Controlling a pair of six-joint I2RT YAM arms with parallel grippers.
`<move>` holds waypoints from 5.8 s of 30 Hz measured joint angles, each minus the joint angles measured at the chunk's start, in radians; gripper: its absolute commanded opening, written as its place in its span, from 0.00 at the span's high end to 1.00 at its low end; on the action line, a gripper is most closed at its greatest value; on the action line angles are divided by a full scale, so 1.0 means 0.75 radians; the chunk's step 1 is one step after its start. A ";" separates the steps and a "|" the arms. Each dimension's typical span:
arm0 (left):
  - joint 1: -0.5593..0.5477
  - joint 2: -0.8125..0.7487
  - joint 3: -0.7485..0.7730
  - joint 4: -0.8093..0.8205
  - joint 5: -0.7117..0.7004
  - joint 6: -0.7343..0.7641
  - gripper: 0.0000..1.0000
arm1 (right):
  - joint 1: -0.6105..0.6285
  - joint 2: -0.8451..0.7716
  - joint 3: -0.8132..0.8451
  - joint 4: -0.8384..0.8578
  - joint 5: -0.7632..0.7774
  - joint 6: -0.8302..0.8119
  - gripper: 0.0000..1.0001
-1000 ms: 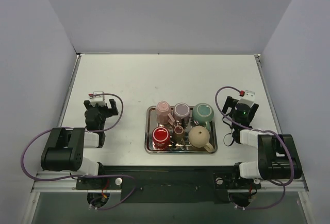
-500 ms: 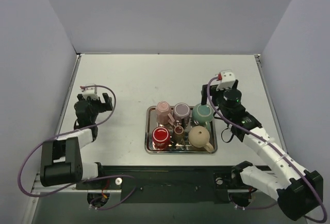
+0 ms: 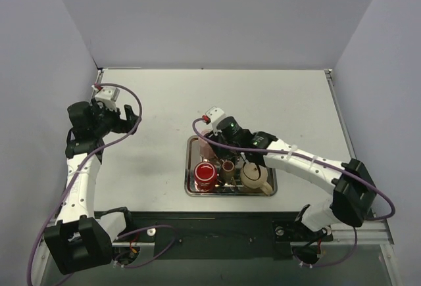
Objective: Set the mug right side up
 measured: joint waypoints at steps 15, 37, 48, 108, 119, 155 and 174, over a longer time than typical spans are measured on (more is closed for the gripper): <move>0.000 -0.017 0.000 -0.288 0.038 0.042 0.00 | 0.076 0.315 0.138 -0.055 0.049 0.024 0.60; 0.000 0.025 0.154 -0.453 0.252 -0.005 0.13 | -0.003 0.469 0.148 0.018 -0.028 0.086 1.00; -0.051 0.100 0.258 -0.232 0.566 -0.586 0.16 | -0.018 0.066 0.170 0.232 -0.105 0.243 1.00; -0.566 0.881 0.531 -0.586 -0.898 0.525 0.72 | 0.083 -0.056 -0.140 -0.146 -0.579 -0.407 0.51; -0.556 0.818 0.542 -0.553 -0.860 0.559 0.45 | 0.106 -0.056 -0.238 -0.087 -0.533 -0.378 0.50; -0.961 1.062 0.644 -0.536 -1.375 0.401 0.23 | 0.168 0.034 -0.328 0.089 -0.439 -0.266 0.41; -0.751 0.964 0.701 -0.548 -1.233 0.386 1.00 | 0.168 -0.009 -0.341 0.124 -0.432 -0.259 0.40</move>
